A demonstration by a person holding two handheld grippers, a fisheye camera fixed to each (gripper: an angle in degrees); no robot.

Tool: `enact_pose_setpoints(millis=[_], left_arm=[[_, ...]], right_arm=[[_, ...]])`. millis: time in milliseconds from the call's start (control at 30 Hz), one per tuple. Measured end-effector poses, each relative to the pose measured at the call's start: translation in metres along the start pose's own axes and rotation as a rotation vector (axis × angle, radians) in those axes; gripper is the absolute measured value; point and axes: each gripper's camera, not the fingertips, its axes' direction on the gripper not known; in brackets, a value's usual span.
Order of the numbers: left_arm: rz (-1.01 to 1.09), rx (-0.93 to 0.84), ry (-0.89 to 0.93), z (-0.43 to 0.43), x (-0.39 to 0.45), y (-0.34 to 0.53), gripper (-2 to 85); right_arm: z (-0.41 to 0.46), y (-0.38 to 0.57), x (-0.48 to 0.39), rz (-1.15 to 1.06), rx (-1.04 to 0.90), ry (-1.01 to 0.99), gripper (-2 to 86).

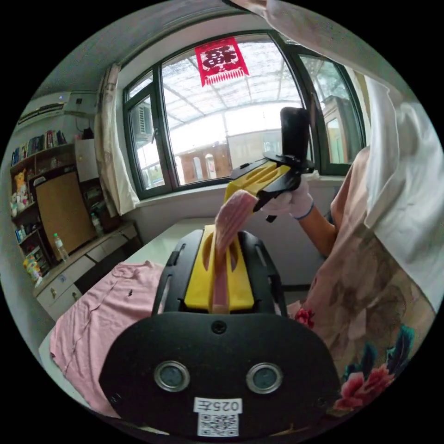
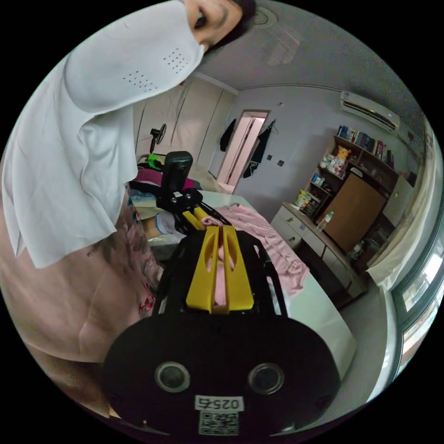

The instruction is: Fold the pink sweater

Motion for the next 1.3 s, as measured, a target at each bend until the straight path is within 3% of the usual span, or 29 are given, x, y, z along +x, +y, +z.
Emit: enact_pose_setpoints(millis=[100,233,333,433,533,700,767,967,1067,1300], left_arm=[[-0.058,0.044,0.209,-0.005,-0.019,0.006,-0.7],[-0.25,0.235,0.675,-0.017,-0.059,0.033,-1.3],[-0.275,0.349,0.827,-0.031,-0.069,0.04,-1.2],[-0.266,0.388,0.852,-0.041,-0.072,0.036,-1.3],[-0.284,0.413,0.86,-0.044,-0.076,0.034,-1.2],[-0.322,0.436,0.82,-0.051,-0.077,0.034,-1.2],[-0.342,0.441,0.791,-0.055,-0.079,0.035,-1.3],[-0.382,0.48,0.805,-0.059,-0.093,0.038,-1.3],[-0.389,0.535,0.839,-0.068,-0.1,0.038,-1.3],[-0.332,0.659,0.795,-0.111,-0.112,0.022,-1.3]], right_arm=[[0.001,-0.012,0.009,0.035,0.036,-0.016,0.1],[0.008,0.005,0.081,0.309,0.155,0.025,2.7],[0.062,0.028,0.161,0.512,0.023,0.099,3.4],[0.153,0.043,0.235,0.605,-0.239,0.251,5.9],[0.232,0.049,0.308,0.726,-0.351,0.145,11.4],[0.322,0.058,0.393,0.828,-0.556,0.208,11.8],[0.348,0.063,0.41,0.884,-0.636,0.138,9.9],[0.35,0.052,0.4,0.824,-0.624,0.181,0.5],[0.338,0.054,0.395,0.77,-0.698,0.274,-0.2],[0.264,0.08,0.347,0.793,-0.701,0.184,-0.4]])
